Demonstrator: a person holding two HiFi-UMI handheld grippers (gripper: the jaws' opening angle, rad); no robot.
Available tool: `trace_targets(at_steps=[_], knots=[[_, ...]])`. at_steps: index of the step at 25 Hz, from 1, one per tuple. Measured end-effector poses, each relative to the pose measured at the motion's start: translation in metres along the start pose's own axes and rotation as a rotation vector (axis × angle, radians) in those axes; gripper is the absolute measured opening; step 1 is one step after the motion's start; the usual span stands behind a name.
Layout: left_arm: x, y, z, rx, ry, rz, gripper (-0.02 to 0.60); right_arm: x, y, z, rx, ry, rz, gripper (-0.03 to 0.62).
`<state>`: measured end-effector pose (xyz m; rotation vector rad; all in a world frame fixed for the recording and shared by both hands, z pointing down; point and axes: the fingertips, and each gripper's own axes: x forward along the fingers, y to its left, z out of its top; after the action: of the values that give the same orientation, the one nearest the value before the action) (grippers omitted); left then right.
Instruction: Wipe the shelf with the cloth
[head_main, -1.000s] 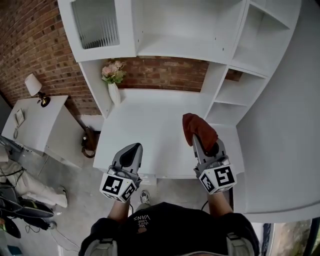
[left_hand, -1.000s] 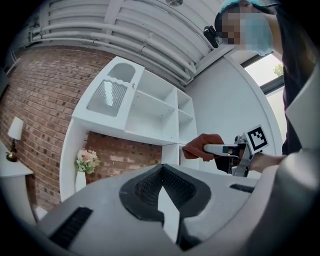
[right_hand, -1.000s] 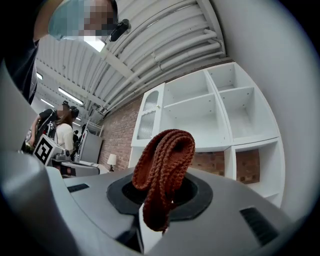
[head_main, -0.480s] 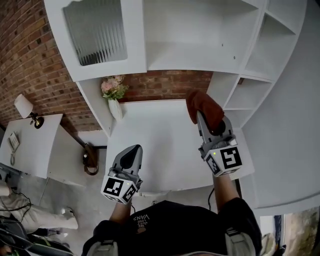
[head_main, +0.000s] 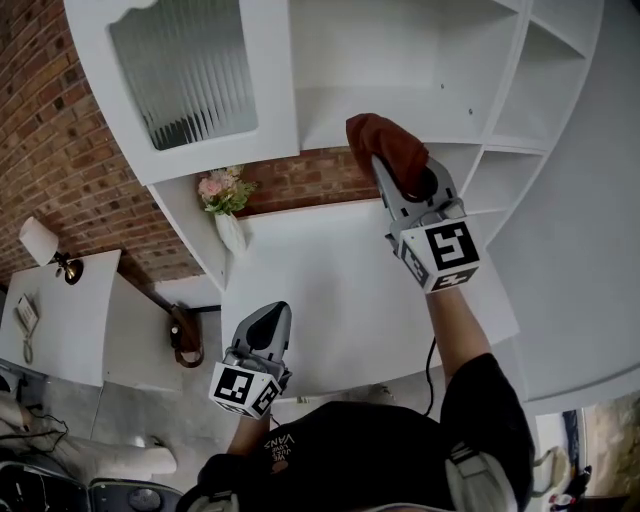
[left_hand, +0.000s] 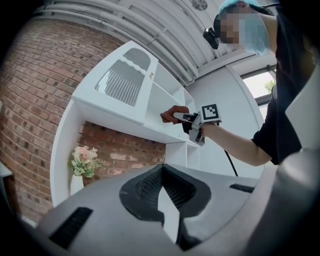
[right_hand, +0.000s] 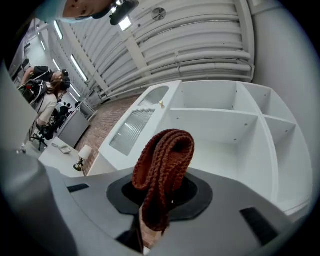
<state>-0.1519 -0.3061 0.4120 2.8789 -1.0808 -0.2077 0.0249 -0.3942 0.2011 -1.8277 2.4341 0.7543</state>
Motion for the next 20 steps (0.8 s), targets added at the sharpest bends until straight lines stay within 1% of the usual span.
trace_targets(at_steps=[5, 9, 12, 16, 20], knots=[[0.004, 0.0, -0.002, -0.017, 0.015, 0.006, 0.006, 0.049, -0.016, 0.009, -0.02, 0.057, 0.042, 0.092], [0.011, 0.005, -0.003, -0.02, -0.005, 0.04, 0.006, 0.089, -0.031, 0.013, -0.056, 0.099, 0.07, 0.093], [0.022, 0.004, -0.003, -0.013, -0.024, 0.058, 0.006, 0.117, -0.04, 0.008, -0.087, 0.15, 0.105, 0.095], [0.034, 0.003, -0.003, -0.013, -0.049, 0.096, 0.006, 0.151, -0.053, 0.0, -0.069, 0.221, 0.158, 0.095], [0.044, 0.001, -0.004, -0.018, -0.039, 0.139, 0.006, 0.185, -0.063, -0.009, -0.078, 0.293, 0.201, 0.095]])
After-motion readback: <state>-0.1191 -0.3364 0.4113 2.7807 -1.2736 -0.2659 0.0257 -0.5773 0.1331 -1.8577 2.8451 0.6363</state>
